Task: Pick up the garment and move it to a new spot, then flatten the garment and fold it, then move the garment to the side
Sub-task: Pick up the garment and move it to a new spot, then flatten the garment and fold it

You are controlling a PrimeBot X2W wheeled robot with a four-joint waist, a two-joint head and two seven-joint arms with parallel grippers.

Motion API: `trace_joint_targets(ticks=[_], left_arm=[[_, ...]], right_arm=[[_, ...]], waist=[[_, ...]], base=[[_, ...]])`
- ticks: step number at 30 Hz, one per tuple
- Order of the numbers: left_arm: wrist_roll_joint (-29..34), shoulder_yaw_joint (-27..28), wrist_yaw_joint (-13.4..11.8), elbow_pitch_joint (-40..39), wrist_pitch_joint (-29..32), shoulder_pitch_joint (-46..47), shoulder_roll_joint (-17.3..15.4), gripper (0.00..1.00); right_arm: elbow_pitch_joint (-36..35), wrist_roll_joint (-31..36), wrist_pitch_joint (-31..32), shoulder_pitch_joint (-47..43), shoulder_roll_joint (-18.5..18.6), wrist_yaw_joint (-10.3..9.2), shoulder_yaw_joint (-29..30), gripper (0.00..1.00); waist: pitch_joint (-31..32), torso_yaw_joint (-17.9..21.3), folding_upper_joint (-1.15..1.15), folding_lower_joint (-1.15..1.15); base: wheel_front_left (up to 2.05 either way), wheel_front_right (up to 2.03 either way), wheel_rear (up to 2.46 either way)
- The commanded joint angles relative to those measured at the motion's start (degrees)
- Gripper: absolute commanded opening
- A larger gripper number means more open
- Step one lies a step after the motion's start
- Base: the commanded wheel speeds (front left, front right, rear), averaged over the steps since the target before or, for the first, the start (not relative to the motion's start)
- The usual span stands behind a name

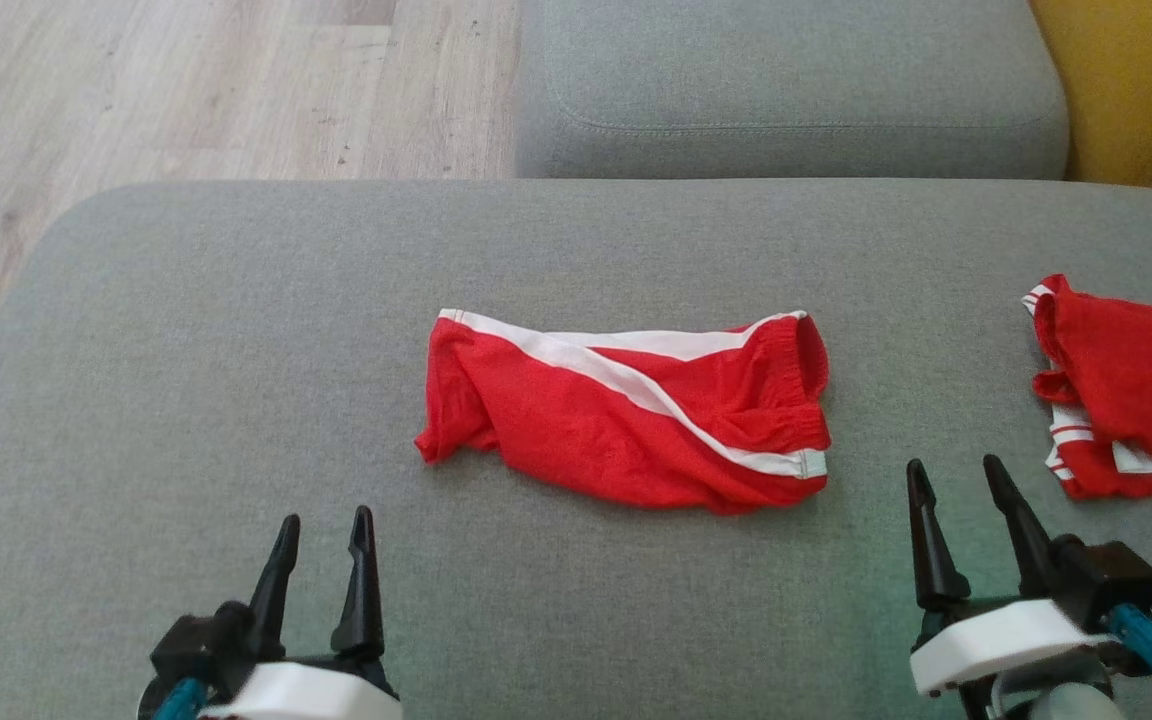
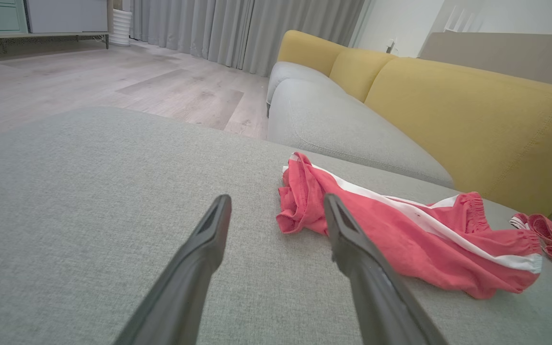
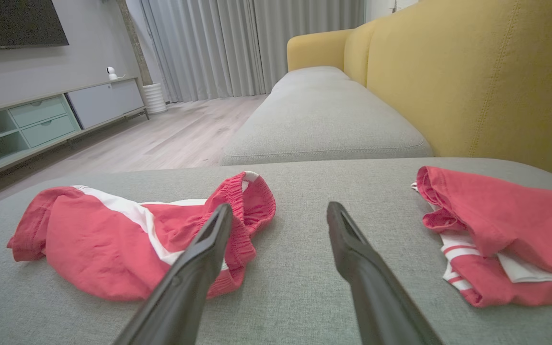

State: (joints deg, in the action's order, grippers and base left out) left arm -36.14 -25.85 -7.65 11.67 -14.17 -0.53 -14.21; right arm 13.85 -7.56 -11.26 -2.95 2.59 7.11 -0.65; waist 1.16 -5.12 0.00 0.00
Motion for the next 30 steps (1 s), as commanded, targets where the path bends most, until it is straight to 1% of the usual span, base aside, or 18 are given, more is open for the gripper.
trace_joint_targets(ticks=[1, 11, 16, 23, 24, 30], left_arm=[[0.3, 2.0, -0.5, -2.0, -0.1, 1.2, -1.2, 1.0], [0.6, 1.6, -1.1, -2.5, 0.2, 1.2, -1.6, 1.0], [0.8, 1.2, -1.2, -2.5, 0.4, 1.6, -1.7, 1.0], [1.2, 0.6, -1.2, -2.3, 0.5, 2.9, -1.3, 1.0], [1.3, 0.5, -1.2, -2.3, 0.4, 3.2, -1.2, 1.0], [1.5, 0.1, -0.8, -2.3, 0.3, 4.6, -0.8, 1.0]], right_arm=[[-1.4, -0.1, -0.4, 1.4, 0.3, 0.37, -1.6, 1.0], [-1.2, 0.1, -0.2, 1.4, 0.3, 0.37, -1.9, 1.0], [-0.6, 1.3, 1.7, 2.5, 0.3, 0.37, -2.9, 1.0], [3.7, 4.2, 7.2, 7.2, 0.3, 0.37, -5.7, 1.0], [5.4, 5.1, 8.3, 8.7, 0.3, 0.37, -5.8, 1.0], [9.9, 6.8, 9.7, 12.5, 0.3, 0.37, -6.1, 1.0]], waist=[[0.0, 0.0, 0.0, 0.0], [-0.5, -0.3, 0.0, 0.0], [-1.1, -0.9, 0.0, 0.0], [-3.1, -2.9, 0.0, 0.0], [-3.9, -3.7, 0.0, 0.0], [-5.9, -5.7, 0.0, 0.0]], base=[[0.0, 0.0, 0.0], [0.0, 0.0, 0.0], [0.0, 0.0, 0.0], [0.0, 0.0, 0.0], [0.0, 0.0, 0.0], [0.0, 0.0, 0.0]])
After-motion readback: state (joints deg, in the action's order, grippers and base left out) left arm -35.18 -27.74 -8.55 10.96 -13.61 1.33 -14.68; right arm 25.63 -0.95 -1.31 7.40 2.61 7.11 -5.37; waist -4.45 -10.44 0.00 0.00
